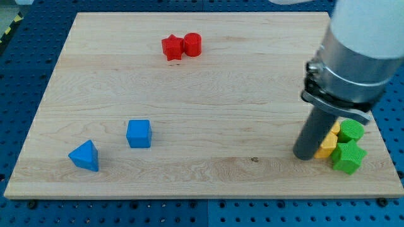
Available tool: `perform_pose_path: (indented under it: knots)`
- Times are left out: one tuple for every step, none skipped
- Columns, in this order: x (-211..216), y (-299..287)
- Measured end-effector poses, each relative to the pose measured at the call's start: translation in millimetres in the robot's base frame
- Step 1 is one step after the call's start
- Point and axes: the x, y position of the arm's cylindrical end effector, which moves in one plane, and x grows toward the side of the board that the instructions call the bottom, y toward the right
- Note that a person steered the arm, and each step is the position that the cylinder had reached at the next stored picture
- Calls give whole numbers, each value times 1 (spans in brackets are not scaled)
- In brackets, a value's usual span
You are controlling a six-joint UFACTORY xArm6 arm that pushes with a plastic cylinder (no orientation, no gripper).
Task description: Move your arm towards red star
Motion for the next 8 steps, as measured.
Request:
perform_pose_path:
  knots:
    - [14, 5]
    - [23, -37]
    - [27, -102]
    - [31, -169]
    - [35, -189]
    - [35, -189]
    - [35, -189]
    - [35, -189]
